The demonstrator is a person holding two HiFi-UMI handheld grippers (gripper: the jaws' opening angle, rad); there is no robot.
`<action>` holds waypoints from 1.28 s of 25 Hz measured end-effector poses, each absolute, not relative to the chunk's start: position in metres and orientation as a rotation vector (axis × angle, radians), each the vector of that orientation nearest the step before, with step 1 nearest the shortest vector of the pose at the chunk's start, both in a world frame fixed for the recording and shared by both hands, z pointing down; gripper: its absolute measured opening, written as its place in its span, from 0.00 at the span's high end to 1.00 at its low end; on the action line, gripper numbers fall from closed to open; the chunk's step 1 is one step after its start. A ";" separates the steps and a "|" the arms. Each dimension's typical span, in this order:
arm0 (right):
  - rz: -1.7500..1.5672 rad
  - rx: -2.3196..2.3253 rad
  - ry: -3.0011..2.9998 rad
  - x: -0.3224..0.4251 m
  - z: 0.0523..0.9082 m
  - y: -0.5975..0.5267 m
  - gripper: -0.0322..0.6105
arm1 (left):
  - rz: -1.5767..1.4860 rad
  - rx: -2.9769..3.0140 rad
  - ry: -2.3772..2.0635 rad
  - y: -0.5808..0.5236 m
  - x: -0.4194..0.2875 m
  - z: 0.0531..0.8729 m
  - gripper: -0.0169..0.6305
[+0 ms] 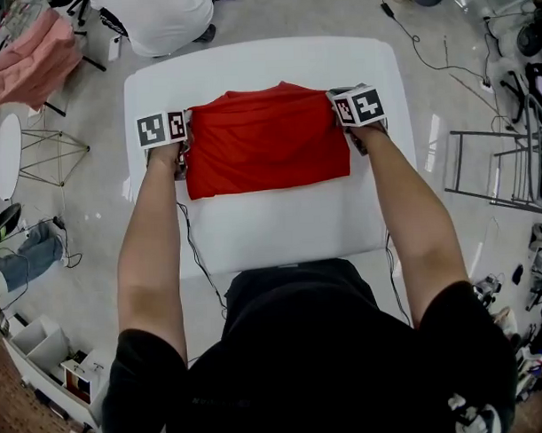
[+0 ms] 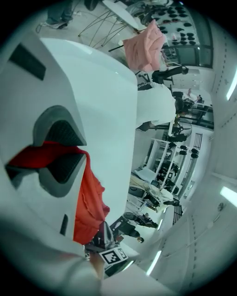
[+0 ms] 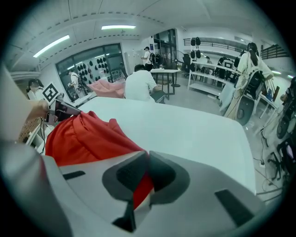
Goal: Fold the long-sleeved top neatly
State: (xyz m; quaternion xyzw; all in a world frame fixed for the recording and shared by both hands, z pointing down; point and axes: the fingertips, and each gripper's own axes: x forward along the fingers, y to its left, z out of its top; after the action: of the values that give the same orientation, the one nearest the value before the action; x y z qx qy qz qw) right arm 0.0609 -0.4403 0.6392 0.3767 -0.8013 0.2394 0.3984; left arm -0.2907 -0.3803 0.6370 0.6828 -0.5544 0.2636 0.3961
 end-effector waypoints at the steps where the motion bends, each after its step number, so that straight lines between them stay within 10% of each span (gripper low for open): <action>1: 0.613 0.961 -2.028 0.062 0.638 -0.441 0.89 | 0.622 1.722 -1.397 -0.382 -0.290 0.634 0.87; 7: 0.541 1.103 -2.051 0.085 0.596 -0.451 0.67 | 0.426 1.776 -1.445 -0.388 -0.302 0.579 0.76; 32: 0.504 1.121 -2.515 0.030 0.436 -0.278 0.88 | 0.430 2.107 -1.490 -0.223 -0.239 0.459 0.78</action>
State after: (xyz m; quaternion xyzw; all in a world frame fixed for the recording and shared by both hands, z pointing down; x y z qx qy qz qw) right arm 0.0298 -0.2784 0.4360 0.3946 -0.8853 0.1774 0.1705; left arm -0.2389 -0.2230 0.4593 0.7777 -0.5501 0.1588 0.2594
